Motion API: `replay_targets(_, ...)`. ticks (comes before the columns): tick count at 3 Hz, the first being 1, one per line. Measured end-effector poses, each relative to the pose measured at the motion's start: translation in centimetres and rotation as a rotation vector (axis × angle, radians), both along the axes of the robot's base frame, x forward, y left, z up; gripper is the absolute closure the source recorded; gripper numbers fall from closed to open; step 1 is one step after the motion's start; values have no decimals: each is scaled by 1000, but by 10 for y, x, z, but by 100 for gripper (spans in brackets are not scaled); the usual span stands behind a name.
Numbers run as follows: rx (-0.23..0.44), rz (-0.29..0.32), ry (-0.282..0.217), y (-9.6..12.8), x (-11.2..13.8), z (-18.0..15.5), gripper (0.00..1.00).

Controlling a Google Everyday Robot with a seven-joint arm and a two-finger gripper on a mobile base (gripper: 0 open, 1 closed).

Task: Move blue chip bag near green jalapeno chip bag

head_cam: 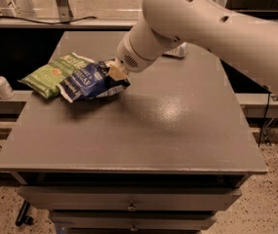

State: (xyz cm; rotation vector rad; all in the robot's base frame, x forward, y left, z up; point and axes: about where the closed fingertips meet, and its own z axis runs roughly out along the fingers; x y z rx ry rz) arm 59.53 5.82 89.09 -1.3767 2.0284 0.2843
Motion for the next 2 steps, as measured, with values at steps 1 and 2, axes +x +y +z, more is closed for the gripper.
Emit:
replay_targets(1,10,6,8,-7,-1,-2,36)
replay_targets(2,15,12,19,-8,-4,-4,13)
